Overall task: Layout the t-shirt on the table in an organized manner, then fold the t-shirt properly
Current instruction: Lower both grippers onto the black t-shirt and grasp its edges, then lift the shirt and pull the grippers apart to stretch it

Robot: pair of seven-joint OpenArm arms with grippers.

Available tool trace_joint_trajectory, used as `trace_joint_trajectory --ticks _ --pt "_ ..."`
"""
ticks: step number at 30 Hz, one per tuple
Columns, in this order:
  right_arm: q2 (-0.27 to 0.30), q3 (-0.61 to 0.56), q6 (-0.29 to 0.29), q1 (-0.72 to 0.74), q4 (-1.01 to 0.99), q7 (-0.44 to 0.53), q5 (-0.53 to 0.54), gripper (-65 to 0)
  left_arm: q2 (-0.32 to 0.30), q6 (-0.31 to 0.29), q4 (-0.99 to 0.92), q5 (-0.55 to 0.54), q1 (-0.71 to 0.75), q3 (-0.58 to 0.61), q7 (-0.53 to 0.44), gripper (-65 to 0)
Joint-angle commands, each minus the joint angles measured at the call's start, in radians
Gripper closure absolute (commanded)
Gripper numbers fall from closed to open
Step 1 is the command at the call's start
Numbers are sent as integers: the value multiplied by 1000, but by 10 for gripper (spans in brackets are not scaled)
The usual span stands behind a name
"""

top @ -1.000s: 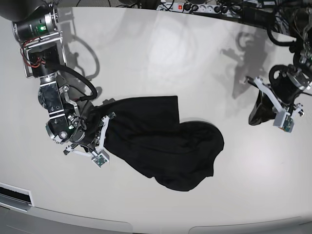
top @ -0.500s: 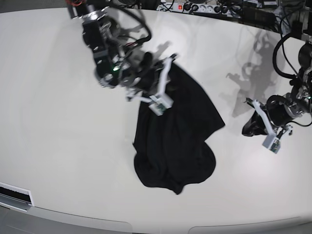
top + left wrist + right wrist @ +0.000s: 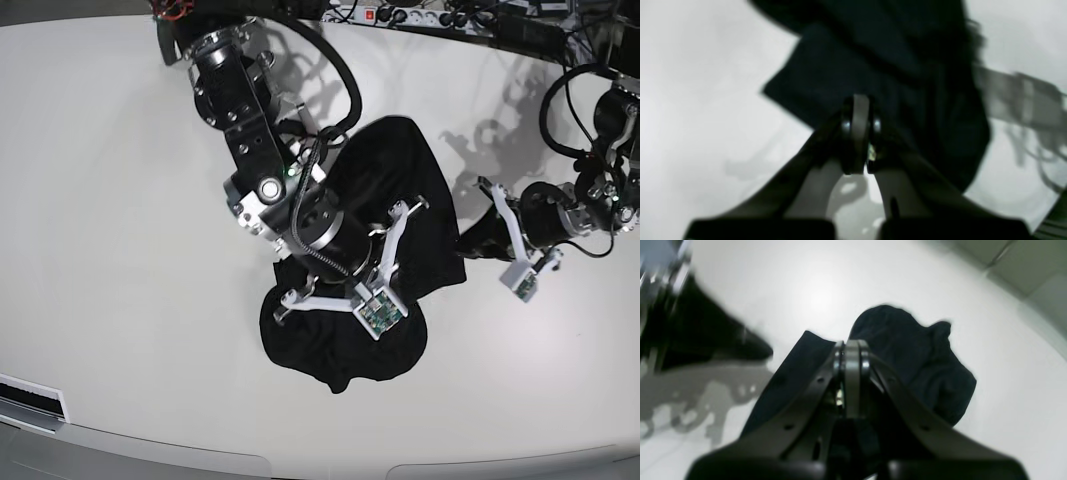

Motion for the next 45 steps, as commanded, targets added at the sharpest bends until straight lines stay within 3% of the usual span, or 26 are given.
trace_joint_trajectory --ticks 1,7,11,19,24,29,38,45 --pt "8 3 -2 39 -11 15 2 0 6 -16 14 -23 -14 -10 -25 0" --pt "33 3 22 219 -253 78 4 0 157 -26 13 -20 3 -10 -38 0" --pt "28 3 68 376 -468 129 13 0 256 -8 11 67 39 -10 -42 0" --pt "-10 3 14 657 -925 193 13 0 350 71 -147 175 49 17 -101 0" --pt "-11 3 -20 697 -1104 285 2 0 356 69 -221 178 50 17 -102 0" --pt "-7 3 -3 677 -1204 275 2 0 356 70 -221 178 47 17 -82 0" --pt "10 3 45 554 -1226 60 2 0 318 55 -220 178 46 17 -34 0" --pt "71 3 -66 427 -1073 -200 14 0 194 51 -196 177 44 17 -44 0"
